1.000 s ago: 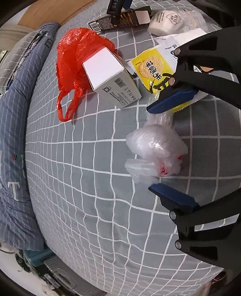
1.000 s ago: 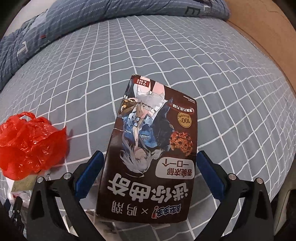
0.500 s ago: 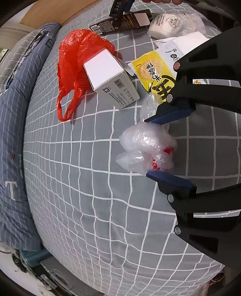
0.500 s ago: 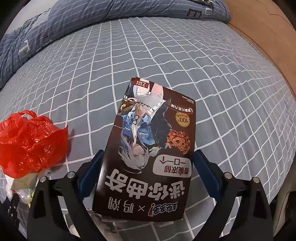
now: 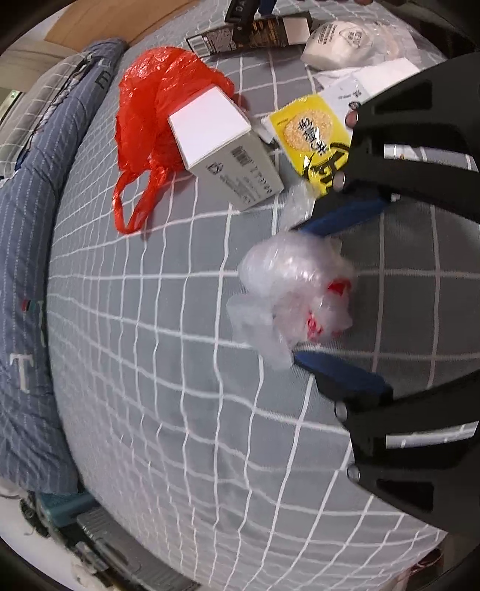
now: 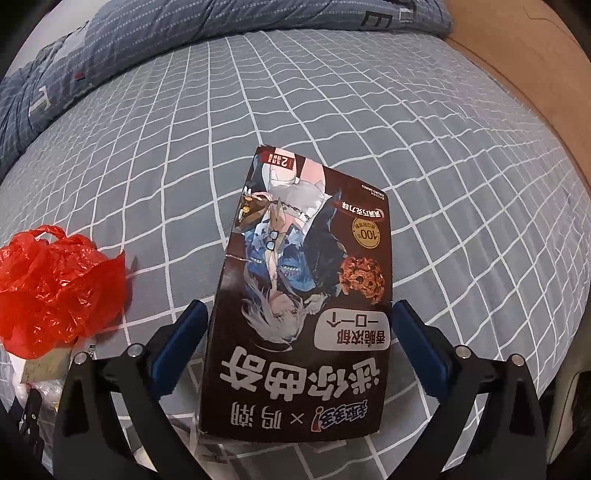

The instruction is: Collect trash

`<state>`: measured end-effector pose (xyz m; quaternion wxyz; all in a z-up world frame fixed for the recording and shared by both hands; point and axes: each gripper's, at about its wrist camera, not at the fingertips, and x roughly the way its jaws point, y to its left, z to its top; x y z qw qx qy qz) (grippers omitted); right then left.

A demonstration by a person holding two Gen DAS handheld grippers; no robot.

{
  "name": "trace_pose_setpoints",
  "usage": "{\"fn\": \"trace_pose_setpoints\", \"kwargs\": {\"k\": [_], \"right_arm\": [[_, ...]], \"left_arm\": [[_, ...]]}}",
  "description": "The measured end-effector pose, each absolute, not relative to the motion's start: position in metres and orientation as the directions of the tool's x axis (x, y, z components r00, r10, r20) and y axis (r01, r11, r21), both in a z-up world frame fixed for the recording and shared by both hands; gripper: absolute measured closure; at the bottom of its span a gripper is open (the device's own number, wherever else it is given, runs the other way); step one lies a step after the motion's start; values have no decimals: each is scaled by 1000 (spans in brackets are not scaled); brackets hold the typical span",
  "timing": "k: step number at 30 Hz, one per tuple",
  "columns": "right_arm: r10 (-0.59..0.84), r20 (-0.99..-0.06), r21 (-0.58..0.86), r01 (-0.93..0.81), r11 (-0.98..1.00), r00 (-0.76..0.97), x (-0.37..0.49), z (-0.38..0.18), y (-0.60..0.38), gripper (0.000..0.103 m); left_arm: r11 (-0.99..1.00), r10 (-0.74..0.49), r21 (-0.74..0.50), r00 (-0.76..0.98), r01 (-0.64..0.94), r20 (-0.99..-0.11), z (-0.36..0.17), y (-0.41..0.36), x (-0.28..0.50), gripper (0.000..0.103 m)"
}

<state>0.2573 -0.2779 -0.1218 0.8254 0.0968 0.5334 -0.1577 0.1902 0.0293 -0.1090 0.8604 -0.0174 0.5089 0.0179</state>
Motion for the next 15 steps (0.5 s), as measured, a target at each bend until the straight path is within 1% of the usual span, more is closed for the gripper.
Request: {"fn": "trace_pose_setpoints", "kwargs": {"k": [4,9,15], "right_arm": [[-140,-913,9,363,932,382,257,-122,-281,6],[-137,-902,16,348,937,410,255,-118,-281,13],[-134,-895,17,333,943,426,251,-118,-280,15]], "left_arm": [[999,17,-2,481,-39,-877,-108,26,191,49],[998,-1,-30,487,-51,-873,-102,30,187,49],[998,-5,-38,501,-57,-865,-93,31,181,50]]}}
